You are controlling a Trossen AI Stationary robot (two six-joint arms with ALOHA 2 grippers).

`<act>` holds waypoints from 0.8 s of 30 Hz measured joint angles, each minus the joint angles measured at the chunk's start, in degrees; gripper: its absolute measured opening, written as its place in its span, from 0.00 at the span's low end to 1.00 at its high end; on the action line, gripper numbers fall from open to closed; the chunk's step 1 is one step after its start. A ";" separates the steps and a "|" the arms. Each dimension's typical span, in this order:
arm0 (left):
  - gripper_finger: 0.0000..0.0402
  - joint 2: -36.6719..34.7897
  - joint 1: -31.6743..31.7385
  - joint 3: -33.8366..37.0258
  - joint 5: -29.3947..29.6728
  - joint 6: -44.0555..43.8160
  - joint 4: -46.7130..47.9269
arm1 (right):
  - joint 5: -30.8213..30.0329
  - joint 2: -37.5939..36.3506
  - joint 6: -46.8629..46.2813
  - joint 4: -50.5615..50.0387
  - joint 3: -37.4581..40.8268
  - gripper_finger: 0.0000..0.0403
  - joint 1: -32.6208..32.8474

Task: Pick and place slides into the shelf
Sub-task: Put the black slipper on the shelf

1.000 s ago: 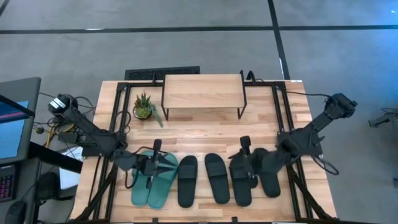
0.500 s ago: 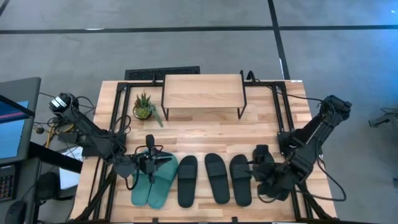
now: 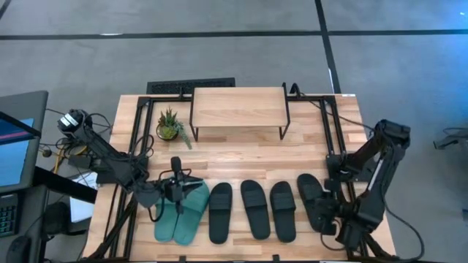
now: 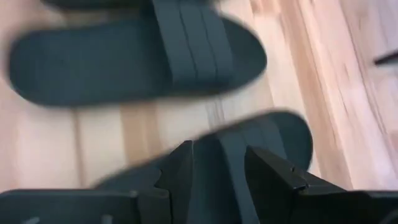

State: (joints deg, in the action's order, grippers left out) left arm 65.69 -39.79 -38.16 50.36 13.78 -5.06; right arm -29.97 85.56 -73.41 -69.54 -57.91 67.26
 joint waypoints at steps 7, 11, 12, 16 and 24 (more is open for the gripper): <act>0.14 -0.02 1.84 0.00 -0.28 0.02 -1.47 | 1.87 7.19 -0.89 -2.52 0.00 0.32 1.39; 0.14 -0.02 2.59 0.01 -0.47 0.02 -1.70 | 6.40 9.33 -1.84 -4.60 0.00 0.34 1.75; 0.14 -0.02 2.74 0.01 -0.49 0.02 -1.69 | 6.81 9.66 -1.82 -4.62 0.00 0.34 1.80; 0.14 -0.02 3.36 0.00 -0.68 0.02 -1.73 | 6.77 10.23 -1.92 -6.47 0.00 0.33 1.71; 0.14 -0.02 3.91 0.01 -2.15 0.02 -1.72 | 5.87 10.27 1.47 -6.53 0.00 0.30 0.79</act>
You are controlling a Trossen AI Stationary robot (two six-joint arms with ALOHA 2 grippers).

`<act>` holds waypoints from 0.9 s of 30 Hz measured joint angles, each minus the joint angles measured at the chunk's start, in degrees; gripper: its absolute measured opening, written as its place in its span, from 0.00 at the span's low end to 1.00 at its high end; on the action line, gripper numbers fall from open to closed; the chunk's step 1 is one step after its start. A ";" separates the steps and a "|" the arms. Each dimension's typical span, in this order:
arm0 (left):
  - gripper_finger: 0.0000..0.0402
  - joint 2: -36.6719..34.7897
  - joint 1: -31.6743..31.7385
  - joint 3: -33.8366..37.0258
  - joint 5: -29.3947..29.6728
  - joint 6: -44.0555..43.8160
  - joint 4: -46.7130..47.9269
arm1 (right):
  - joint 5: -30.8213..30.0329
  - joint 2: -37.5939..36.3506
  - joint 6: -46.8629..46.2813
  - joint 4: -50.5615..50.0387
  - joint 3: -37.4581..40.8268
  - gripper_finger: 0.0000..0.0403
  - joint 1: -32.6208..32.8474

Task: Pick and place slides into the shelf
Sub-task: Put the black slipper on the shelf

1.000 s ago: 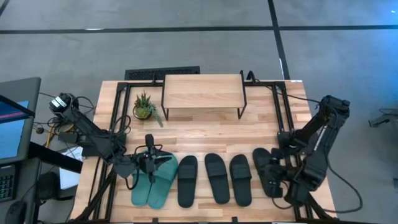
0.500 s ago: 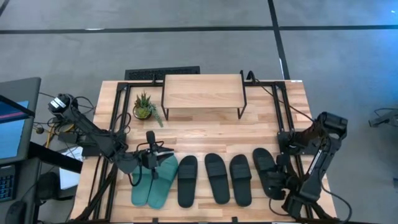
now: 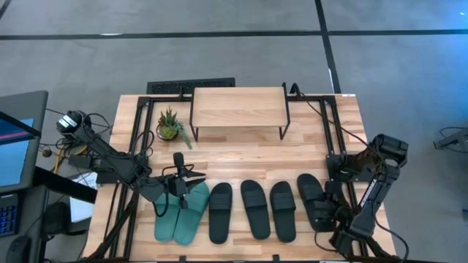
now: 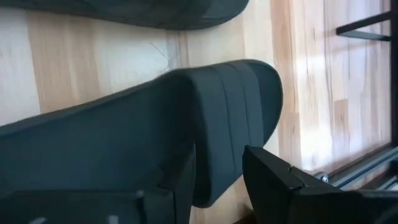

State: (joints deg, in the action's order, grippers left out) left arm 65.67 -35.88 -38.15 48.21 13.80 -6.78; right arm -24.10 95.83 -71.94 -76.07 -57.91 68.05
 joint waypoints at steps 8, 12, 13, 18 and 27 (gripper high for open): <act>0.14 0.00 -0.02 0.00 0.00 -0.02 0.02 | -1.44 0.09 3.11 1.40 0.01 0.31 -1.93; 0.14 0.00 -0.02 0.00 -0.02 -0.02 0.02 | -1.31 0.09 4.91 2.62 0.02 0.30 -2.66; 0.14 0.00 -0.02 0.00 -0.04 -0.02 0.02 | -1.29 0.09 4.91 2.55 0.02 0.30 -2.68; 0.14 0.00 -0.02 0.00 -0.11 -0.02 0.06 | -1.27 0.09 4.69 1.84 0.71 0.29 -2.38; 0.14 0.00 -0.02 0.00 -0.50 -1.33 1.26 | 0.04 0.11 2.46 3.52 2.80 0.29 -2.05</act>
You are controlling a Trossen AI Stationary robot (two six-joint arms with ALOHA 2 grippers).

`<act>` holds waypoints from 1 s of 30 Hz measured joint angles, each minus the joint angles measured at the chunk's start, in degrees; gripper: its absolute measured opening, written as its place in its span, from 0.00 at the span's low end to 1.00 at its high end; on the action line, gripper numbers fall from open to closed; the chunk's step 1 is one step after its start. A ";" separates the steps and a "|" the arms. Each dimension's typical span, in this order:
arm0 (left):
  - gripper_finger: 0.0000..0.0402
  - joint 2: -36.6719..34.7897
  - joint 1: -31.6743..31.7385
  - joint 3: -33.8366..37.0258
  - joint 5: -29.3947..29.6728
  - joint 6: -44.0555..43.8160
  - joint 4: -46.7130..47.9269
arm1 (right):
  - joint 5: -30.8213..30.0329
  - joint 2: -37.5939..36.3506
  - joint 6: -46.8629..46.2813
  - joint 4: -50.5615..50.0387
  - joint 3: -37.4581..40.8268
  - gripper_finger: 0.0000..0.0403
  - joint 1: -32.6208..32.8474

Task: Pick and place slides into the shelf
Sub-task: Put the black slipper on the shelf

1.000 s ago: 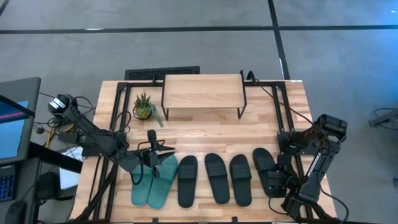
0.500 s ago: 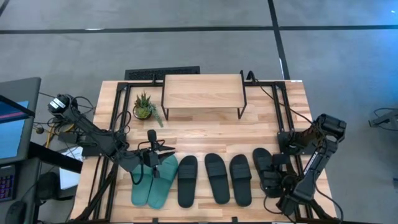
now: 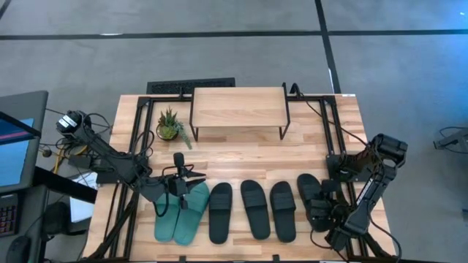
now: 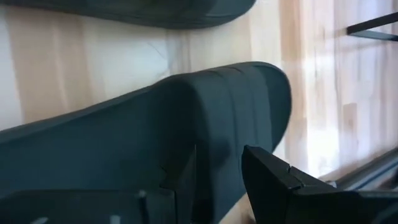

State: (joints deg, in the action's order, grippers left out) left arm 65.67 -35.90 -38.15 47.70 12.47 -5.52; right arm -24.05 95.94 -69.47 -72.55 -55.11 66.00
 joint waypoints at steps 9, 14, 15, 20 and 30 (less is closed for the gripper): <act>0.14 0.00 0.00 0.00 0.00 -0.25 0.05 | -0.02 0.00 -0.11 -0.74 0.99 0.29 -0.02; 0.14 0.00 -0.01 0.00 0.00 -0.24 0.07 | -0.49 0.00 0.19 3.31 3.45 0.29 -0.44; 0.14 0.00 -0.01 0.00 0.00 -0.24 0.09 | -0.89 0.00 -0.22 3.06 3.36 0.29 -0.55; 0.14 0.00 -0.02 0.00 0.02 -0.25 0.52 | -1.75 -0.02 -1.05 -0.01 2.69 0.29 -0.65; 0.14 0.00 -0.02 0.00 0.02 -0.88 1.55 | -1.88 -0.02 -0.98 -0.73 2.69 0.03 -2.33</act>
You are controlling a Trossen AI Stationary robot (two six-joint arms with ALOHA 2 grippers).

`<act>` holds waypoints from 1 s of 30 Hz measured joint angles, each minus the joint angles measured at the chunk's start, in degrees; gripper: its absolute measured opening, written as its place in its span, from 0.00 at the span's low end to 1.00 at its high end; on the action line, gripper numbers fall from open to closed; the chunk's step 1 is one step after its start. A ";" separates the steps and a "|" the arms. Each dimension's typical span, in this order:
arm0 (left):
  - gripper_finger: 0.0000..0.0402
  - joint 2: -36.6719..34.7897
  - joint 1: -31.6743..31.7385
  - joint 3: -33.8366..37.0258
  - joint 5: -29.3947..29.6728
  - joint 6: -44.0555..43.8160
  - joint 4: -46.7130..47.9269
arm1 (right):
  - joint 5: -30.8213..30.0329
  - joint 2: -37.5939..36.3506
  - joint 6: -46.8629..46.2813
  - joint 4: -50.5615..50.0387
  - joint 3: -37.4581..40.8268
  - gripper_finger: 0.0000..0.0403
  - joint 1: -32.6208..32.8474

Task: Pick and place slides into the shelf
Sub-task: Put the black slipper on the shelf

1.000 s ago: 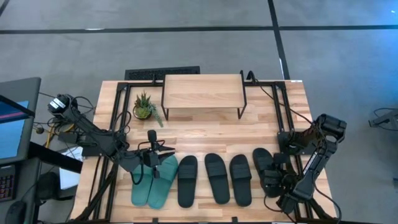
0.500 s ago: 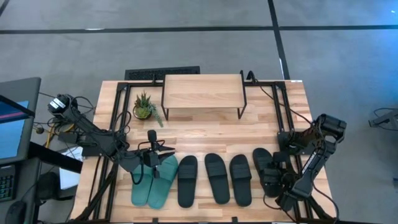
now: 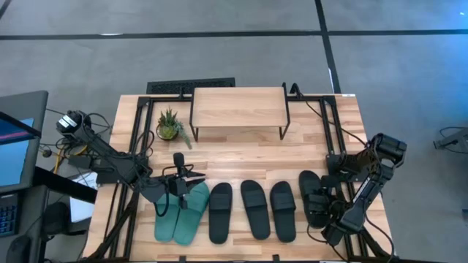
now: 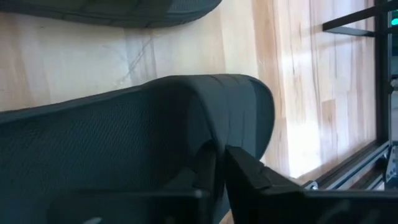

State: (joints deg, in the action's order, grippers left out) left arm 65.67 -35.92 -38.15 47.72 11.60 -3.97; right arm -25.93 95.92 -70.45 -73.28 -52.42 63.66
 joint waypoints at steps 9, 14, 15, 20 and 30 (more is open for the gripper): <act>0.14 0.00 0.00 0.00 0.00 -2.34 1.92 | 0.09 0.00 -1.70 -2.27 -1.07 0.01 -0.07; 0.14 0.00 0.00 0.00 0.00 -2.32 1.93 | -2.08 0.00 -3.01 -7.89 -4.97 0.01 -0.07; 0.14 0.00 0.00 0.00 0.01 -2.32 1.93 | -2.76 0.00 -3.02 -8.77 -5.82 0.01 -0.07; 0.14 0.00 0.00 0.00 0.02 -2.30 1.93 | -5.38 0.00 -2.96 -13.26 -9.60 0.01 -0.82; 0.14 0.00 0.01 0.00 0.06 -1.44 1.58 | -12.53 -0.02 10.44 -16.74 -17.21 0.01 -9.05</act>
State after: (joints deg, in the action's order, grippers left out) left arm 65.67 -35.91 -38.15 47.78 10.15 -2.39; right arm -38.46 95.90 -60.01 -90.01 -69.64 54.61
